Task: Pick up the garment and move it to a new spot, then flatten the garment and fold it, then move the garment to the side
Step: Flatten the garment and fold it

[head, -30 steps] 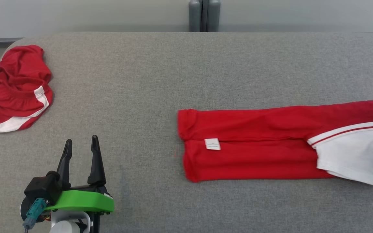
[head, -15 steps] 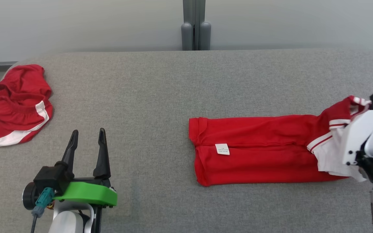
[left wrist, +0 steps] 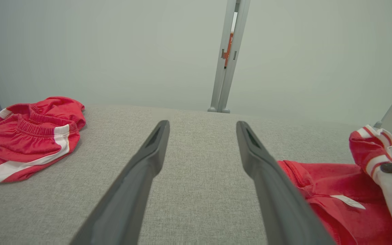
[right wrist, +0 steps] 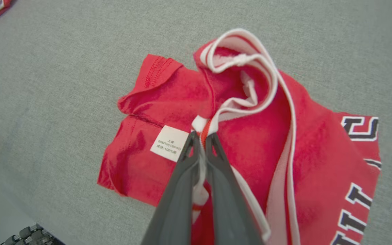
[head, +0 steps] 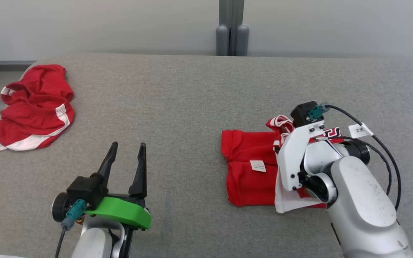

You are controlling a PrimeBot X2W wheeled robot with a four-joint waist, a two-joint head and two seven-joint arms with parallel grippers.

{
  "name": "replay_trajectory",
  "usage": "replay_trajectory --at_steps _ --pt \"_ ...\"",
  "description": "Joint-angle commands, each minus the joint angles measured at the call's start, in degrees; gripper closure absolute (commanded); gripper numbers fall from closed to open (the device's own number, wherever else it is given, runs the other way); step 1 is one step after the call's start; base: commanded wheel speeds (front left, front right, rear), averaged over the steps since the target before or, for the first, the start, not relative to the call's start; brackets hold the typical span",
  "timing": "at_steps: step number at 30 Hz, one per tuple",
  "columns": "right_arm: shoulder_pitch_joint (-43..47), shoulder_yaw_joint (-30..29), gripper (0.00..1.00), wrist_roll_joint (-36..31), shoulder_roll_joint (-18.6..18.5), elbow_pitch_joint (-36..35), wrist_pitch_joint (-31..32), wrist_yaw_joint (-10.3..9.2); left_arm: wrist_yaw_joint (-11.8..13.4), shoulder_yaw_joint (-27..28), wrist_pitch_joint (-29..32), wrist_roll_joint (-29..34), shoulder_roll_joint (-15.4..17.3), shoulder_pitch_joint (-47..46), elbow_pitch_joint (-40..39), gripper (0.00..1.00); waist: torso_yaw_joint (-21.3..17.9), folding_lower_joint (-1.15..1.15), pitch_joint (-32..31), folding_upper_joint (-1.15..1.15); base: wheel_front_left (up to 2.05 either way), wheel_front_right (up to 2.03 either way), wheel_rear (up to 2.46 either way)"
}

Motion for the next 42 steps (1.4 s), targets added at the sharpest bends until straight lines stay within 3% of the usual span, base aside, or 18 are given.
replay_trajectory --at_steps 1,16,17,18,23,26,28,30,33,42 --pt "-1.34 0.73 1.00 0.48 0.06 1.47 -0.79 -0.06 -0.19 -0.60 -0.03 -1.30 0.06 -1.05 0.07 0.00 1.33 0.00 0.59 0.00 0.00 0.00 0.00" --pt "-8.98 9.46 1.00 9.36 0.30 15.71 -6.66 -0.05 1.78 -5.33 -0.03 -4.50 0.05 -2.48 0.31 0.00 5.76 0.00 2.34 0.00 0.00 0.00 0.00" --pt "-9.22 9.75 0.16 9.81 0.30 16.24 -7.18 -0.05 1.85 -5.42 -0.02 -4.59 0.05 -2.47 0.29 0.00 5.81 0.00 2.39 0.00 0.00 0.00 0.00" --pt "-9.42 10.11 0.00 11.32 0.31 16.56 -7.90 -0.05 1.92 -5.51 -0.03 -4.65 0.05 -2.50 0.26 0.00 5.84 0.00 2.47 0.00 0.00 0.00 0.00" --pt "-10.54 11.35 0.00 23.73 0.27 14.66 -11.99 -0.04 2.31 -5.08 -0.03 -4.68 0.04 -2.39 0.03 0.00 5.19 0.00 2.49 0.00 0.00 0.00 0.00" --pt "-11.77 10.56 0.00 31.09 0.25 12.77 -17.99 -0.04 2.39 -4.35 -0.02 -4.27 0.05 -2.42 0.16 0.00 4.34 0.00 2.22 0.00 0.00 0.00 0.00" --pt "-12.92 9.71 0.00 32.07 0.24 11.98 -22.65 -0.04 2.35 -3.94 -0.03 -4.09 0.04 -2.60 0.10 0.00 3.68 0.00 2.00 0.00 0.00 0.00 0.00" --pt "-13.41 8.43 0.00 29.62 0.24 11.33 -27.27 -0.04 2.32 -3.56 -0.03 -3.89 0.05 -2.78 0.03 0.00 2.96 0.00 1.73 0.00 0.00 0.00 0.00" --pt "-12.02 6.06 0.00 20.62 -1.71 9.29 -34.68 -0.04 2.43 -2.91 -0.03 -3.69 0.05 -3.14 0.04 0.00 1.55 0.00 1.16 0.00 0.00 0.00 0.00" --pt "2.80 -0.20 0.00 4.05 -8.26 -1.96 -50.13 -0.04 3.14 0.58 -0.02 -3.03 0.06 -2.02 -0.28 0.00 -4.19 0.00 -1.37 0.00 0.00 0.00 0.00"
